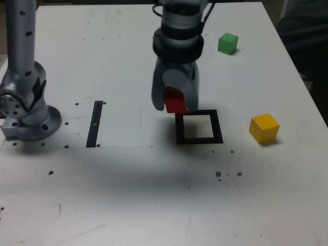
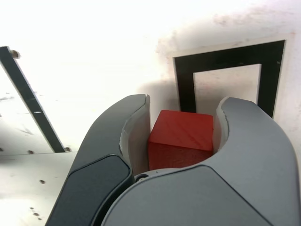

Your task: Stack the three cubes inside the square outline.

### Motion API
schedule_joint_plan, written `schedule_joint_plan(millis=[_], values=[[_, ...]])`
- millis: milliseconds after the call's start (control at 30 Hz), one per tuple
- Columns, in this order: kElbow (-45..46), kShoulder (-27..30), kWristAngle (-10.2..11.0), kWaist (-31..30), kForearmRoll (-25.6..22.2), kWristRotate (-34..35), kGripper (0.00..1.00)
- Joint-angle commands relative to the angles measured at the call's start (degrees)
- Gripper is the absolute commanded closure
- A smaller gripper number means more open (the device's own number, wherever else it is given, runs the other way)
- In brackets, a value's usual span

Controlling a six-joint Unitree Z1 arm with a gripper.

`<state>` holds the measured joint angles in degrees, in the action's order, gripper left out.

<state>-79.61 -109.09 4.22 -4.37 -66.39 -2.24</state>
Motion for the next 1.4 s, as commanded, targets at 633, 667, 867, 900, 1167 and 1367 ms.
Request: schedule_joint_plan(millis=[633, 667, 867, 900, 1167, 1367], values=[[-5.45, -8.44, -1.16, -0.29, 1.02, -0.1, 0.72], [-5.56, -8.65, -1.17, -0.29, 1.04, -0.13, 0.72], [-5.92, -9.57, -1.17, -0.29, 1.24, -0.22, 0.7], [-5.85, -9.63, -1.16, -0.29, 1.28, -0.22, 0.68], [-4.69, -10.16, -1.5, 0.16, 2.9, -1.44, 0.09], [-4.0, -10.05, -1.58, 0.41, 3.52, -1.62, 0.01]])
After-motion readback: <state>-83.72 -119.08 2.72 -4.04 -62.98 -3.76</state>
